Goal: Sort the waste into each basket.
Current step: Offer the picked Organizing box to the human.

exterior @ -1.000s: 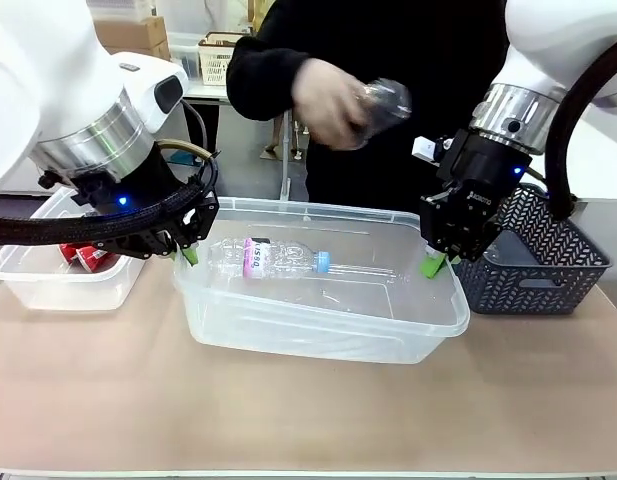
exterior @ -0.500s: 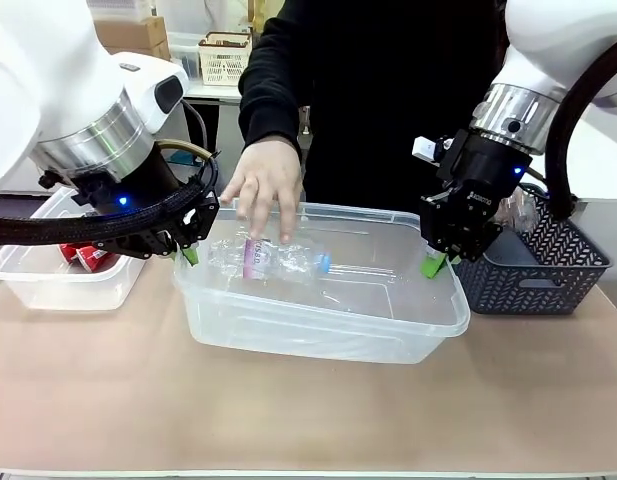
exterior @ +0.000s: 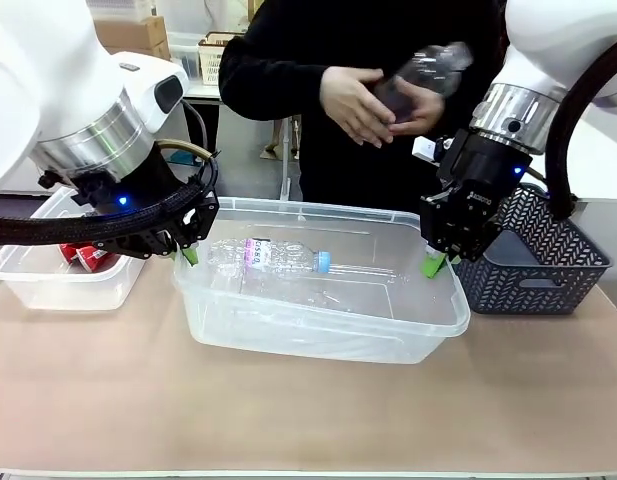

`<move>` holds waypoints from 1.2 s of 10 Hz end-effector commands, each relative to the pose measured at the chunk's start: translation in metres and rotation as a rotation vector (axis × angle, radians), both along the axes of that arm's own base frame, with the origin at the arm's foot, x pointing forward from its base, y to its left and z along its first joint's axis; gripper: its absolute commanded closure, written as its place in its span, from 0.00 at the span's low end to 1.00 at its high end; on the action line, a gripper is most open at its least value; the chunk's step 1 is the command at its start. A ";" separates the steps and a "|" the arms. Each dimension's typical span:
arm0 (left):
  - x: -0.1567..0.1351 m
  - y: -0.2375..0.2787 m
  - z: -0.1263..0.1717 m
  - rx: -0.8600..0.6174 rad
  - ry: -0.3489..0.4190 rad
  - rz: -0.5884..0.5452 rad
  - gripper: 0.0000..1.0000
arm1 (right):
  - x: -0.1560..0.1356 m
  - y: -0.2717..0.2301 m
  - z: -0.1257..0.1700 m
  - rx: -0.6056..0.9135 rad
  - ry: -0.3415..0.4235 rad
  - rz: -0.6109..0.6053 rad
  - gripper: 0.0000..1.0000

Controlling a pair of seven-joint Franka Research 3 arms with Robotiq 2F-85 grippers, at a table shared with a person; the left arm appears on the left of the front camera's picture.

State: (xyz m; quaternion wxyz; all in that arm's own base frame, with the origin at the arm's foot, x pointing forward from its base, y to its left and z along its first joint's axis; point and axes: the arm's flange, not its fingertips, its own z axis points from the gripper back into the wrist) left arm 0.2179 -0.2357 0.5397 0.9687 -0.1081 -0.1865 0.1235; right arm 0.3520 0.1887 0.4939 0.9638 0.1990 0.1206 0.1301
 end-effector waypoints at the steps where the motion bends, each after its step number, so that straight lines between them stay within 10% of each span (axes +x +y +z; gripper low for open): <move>1: 0.003 0.001 -0.002 -0.021 -0.002 0.017 1.00 | -0.004 0.003 0.003 0.027 0.003 0.027 1.00; 12: 0.003 0.001 -0.002 -0.021 -0.002 0.017 1.00 | -0.004 0.003 0.003 0.027 0.003 0.027 1.00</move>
